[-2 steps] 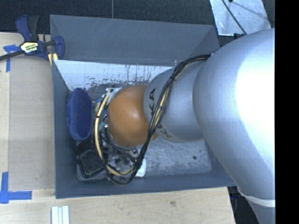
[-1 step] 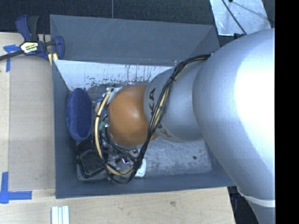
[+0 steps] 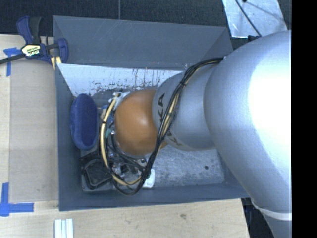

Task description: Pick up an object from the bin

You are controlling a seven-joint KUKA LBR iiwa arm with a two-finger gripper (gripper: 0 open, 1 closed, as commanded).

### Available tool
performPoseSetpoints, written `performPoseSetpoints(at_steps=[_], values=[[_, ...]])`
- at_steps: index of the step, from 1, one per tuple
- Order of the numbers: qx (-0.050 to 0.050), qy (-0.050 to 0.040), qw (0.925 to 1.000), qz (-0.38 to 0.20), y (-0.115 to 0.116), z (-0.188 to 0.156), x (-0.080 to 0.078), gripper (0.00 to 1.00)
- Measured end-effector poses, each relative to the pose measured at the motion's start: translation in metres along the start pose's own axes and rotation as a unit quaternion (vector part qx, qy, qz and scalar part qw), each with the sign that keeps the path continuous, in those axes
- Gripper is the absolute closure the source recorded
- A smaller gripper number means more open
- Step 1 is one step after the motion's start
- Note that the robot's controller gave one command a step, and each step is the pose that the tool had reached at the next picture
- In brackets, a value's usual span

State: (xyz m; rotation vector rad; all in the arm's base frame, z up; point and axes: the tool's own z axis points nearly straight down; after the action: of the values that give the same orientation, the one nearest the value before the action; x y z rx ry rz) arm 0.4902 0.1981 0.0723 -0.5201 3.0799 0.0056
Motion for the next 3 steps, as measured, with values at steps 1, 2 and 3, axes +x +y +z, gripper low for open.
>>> performPoseSetpoints(at_steps=[1,2,3], values=[[0.001,0.0095,1.0,0.001,-0.001,-0.042,0.0,1.0],[0.001,0.01,0.9999,0.001,-0.001,-0.057,0.0,1.0],[0.001,0.0088,1.0,0.002,-0.002,-0.103,0.0,1.0]])
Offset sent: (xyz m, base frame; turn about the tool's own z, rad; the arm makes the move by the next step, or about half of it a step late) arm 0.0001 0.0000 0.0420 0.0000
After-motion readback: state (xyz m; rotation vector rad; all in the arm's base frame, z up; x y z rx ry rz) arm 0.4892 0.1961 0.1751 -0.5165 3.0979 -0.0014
